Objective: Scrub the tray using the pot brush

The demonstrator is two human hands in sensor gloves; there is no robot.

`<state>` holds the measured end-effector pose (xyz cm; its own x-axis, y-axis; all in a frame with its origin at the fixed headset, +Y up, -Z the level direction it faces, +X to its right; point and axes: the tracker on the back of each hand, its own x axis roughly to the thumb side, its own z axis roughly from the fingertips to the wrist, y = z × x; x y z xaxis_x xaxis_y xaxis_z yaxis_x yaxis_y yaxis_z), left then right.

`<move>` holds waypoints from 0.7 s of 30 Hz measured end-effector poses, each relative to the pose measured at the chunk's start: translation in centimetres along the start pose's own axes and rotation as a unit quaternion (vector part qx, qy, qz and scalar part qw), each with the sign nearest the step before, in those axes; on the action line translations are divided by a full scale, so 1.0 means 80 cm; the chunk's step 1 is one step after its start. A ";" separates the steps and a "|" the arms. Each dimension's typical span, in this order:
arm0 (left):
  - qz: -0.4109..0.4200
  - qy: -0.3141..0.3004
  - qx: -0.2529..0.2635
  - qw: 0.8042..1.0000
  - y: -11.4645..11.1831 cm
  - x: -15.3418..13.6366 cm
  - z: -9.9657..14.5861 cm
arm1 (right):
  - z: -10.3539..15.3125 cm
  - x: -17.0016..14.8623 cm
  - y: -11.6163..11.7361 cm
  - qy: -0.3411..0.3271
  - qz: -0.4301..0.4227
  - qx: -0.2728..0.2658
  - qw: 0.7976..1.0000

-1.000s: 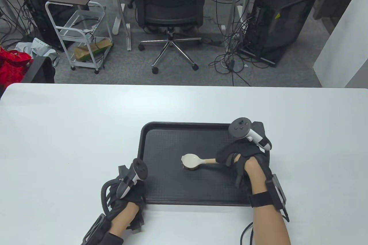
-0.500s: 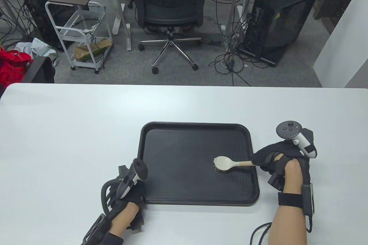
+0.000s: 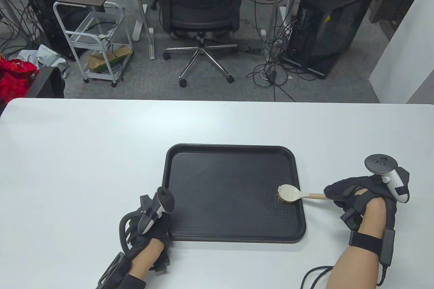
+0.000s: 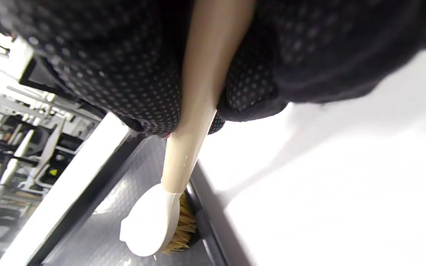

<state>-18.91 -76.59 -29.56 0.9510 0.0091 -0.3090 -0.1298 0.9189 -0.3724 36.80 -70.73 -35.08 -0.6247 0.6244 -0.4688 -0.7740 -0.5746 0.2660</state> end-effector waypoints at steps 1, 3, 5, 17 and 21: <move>0.000 0.000 0.000 1.000 0.000 0.000 0.000 | 0.001 0.003 0.000 -0.008 -0.001 0.001 1.000; 0.000 0.000 0.001 1.000 0.000 0.000 0.000 | 0.005 0.014 0.001 -0.027 0.003 0.001 1.000; 0.001 0.001 0.001 1.000 0.000 0.000 0.000 | 0.010 0.034 0.006 -0.067 -0.001 0.007 0.998; 0.002 0.000 0.000 1.000 0.000 0.000 0.000 | 0.038 0.191 0.116 -0.215 0.114 0.051 0.968; 0.003 -0.001 0.001 1.000 0.000 0.000 0.000 | 0.034 0.223 0.172 -0.234 0.107 0.080 0.963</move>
<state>-18.95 -76.64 -29.56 0.9509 0.0161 -0.3092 -0.1354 0.9196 -0.3687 14.74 -66.08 -37.51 -0.7213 0.6919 0.0318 -0.6045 -0.6513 0.4587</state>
